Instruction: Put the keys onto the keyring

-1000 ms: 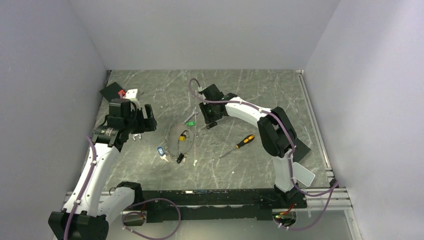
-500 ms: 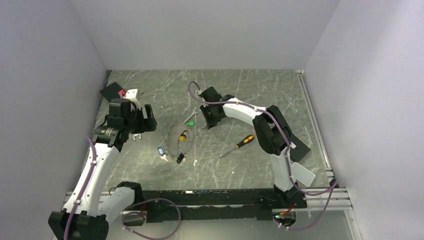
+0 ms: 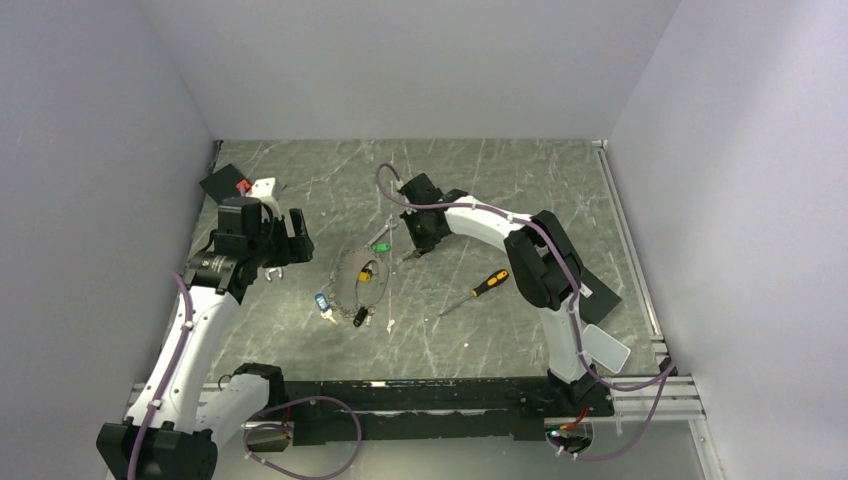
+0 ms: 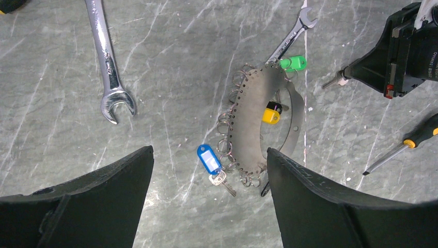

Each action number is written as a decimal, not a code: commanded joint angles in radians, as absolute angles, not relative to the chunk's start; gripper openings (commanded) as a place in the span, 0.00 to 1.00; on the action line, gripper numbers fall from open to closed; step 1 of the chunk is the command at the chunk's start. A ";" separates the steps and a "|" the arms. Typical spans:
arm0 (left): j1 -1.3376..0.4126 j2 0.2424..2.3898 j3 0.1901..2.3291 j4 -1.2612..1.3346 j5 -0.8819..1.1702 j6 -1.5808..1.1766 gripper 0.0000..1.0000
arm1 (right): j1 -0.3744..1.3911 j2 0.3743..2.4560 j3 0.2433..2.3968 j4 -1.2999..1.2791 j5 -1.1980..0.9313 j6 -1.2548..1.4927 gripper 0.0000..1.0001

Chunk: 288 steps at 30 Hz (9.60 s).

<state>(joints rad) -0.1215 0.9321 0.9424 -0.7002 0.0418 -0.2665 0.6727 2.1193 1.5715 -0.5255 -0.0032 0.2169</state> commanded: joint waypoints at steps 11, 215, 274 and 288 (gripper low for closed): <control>-0.124 0.927 0.945 -0.648 0.101 -0.247 0.82 | 0.717 1.803 1.350 -0.349 0.041 0.115 0.00; -0.462 1.438 1.355 -0.978 -0.245 -0.241 0.00 | 0.888 1.143 0.791 0.060 0.123 0.143 0.00; -0.610 1.668 1.092 -0.433 0.011 -0.436 0.37 | 0.883 1.053 0.697 0.088 0.579 0.252 0.00; -0.609 1.764 1.133 -0.408 -0.030 -0.464 0.17 | 0.873 1.045 0.671 0.108 0.588 0.238 0.00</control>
